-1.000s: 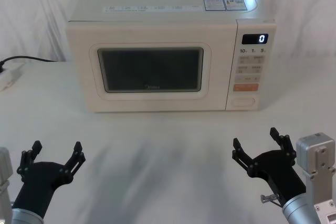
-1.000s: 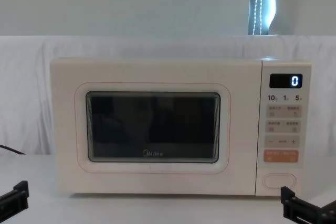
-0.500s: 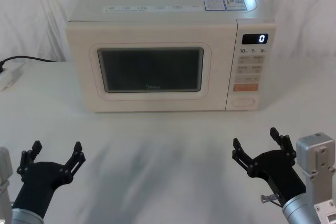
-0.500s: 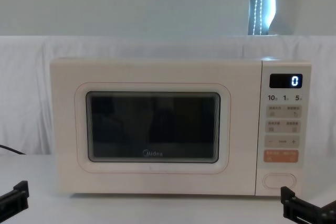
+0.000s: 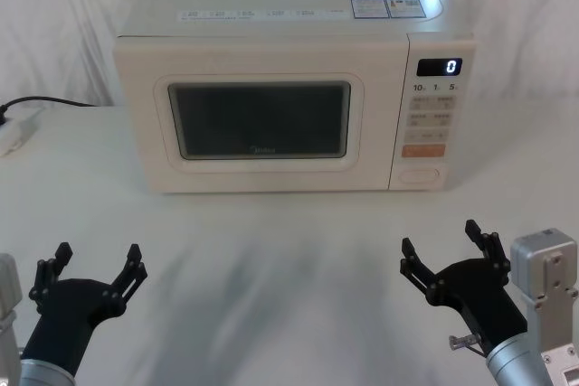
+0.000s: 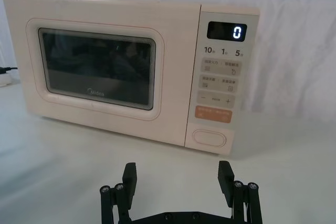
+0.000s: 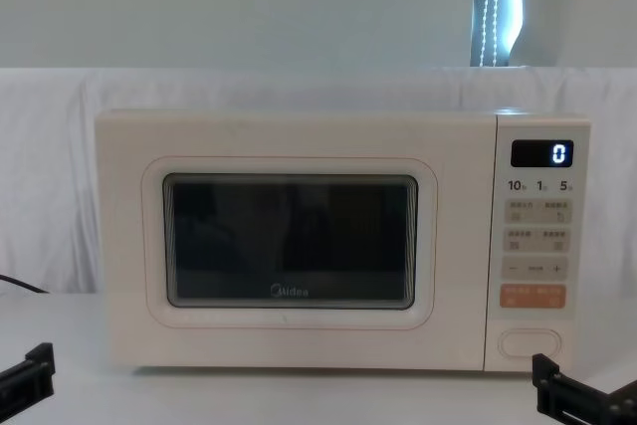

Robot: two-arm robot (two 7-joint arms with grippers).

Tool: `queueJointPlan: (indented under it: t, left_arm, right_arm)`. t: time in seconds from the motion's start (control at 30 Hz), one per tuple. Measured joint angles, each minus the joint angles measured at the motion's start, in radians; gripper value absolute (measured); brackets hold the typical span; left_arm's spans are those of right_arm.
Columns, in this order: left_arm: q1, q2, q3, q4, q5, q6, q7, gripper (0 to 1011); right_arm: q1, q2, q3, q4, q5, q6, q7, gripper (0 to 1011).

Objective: Press the button to open the microwave door with one hand; close the microwave door with the other hand.

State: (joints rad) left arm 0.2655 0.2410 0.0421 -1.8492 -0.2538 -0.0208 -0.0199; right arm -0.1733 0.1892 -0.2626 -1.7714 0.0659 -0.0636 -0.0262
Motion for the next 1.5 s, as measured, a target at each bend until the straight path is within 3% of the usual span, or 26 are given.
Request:
queueJointPlan:
  t: [0.9, 1.07, 1.5]
  left_arm:
    - [0.0, 0.0, 0.0, 0.0, 0.0, 0.0, 0.0, 1001]
    - [0.0, 0.0, 0.0, 0.0, 0.0, 0.0, 0.0, 1001]
    - [0.0, 0.0, 0.0, 0.0, 0.0, 0.0, 0.0, 1001]
  right_arm:
    - [0.0, 0.0, 0.0, 0.0, 0.0, 0.0, 0.0, 993]
    - [0.0, 0.0, 0.0, 0.0, 0.0, 0.0, 0.0, 908]
    - [0.0, 0.0, 0.0, 0.0, 0.0, 0.0, 0.0, 525]
